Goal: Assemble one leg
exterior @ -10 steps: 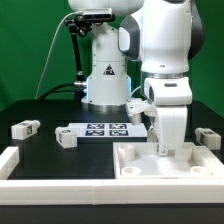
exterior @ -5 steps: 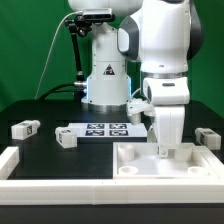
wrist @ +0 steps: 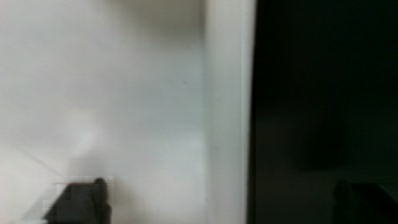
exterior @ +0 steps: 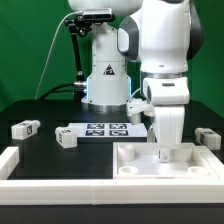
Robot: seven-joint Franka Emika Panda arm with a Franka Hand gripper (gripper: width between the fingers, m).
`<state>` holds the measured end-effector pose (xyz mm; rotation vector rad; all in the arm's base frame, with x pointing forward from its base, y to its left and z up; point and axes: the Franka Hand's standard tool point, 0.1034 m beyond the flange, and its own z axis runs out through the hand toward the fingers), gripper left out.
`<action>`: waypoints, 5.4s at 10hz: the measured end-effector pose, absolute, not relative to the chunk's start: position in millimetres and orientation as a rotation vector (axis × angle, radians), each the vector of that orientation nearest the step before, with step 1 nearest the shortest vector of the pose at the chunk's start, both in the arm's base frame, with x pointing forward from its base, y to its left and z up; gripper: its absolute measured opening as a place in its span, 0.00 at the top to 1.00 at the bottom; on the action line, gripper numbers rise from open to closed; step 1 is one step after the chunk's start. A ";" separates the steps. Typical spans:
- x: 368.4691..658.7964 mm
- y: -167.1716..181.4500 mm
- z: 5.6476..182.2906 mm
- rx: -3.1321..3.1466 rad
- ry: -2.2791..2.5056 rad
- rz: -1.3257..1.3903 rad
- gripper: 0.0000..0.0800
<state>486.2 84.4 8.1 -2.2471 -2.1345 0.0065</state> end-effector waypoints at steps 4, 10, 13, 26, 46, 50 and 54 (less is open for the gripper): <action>489.3 87.5 16.8 -2.272 -2.123 -0.007 0.19; 478.3 108.4 55.3 -2.478 -1.936 -0.033 0.19; 474.7 108.5 52.1 -2.710 -1.562 -0.032 0.19; 418.9 179.9 45.1 -3.067 0.063 0.416 0.19; 420.4 203.2 5.6 -2.681 0.026 1.596 0.45; 420.4 203.2 5.6 -2.681 0.026 1.596 0.64; 426.8 196.0 27.3 -2.654 0.022 1.649 0.64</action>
Offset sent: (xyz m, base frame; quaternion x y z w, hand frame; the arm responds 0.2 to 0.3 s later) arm 0.0001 0.0004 0.0240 -0.0152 -0.0267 0.0044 0.9995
